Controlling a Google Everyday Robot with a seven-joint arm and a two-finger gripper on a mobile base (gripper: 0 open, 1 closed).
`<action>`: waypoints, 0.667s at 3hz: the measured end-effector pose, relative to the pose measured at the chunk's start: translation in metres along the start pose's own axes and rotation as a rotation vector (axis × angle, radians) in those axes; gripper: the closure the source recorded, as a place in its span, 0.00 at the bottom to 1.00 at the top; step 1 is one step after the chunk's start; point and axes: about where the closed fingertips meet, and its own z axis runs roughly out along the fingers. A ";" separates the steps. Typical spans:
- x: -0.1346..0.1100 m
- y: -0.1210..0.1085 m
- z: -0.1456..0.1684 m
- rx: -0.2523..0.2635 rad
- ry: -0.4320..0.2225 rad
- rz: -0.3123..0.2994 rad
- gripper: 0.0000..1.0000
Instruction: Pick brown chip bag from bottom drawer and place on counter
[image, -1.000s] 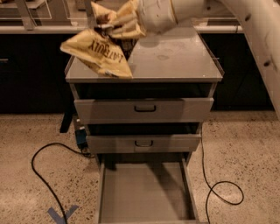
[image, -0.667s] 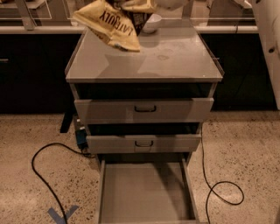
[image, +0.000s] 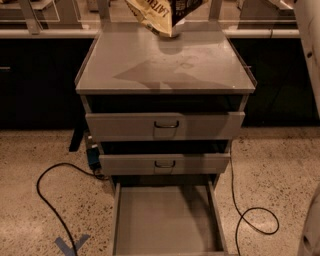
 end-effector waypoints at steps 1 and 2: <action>0.043 0.017 0.013 -0.005 0.074 0.079 1.00; 0.085 0.055 0.031 -0.039 0.114 0.169 1.00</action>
Offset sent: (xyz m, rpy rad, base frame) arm 0.0673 -0.0587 -0.1556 0.0536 0.2668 -0.2052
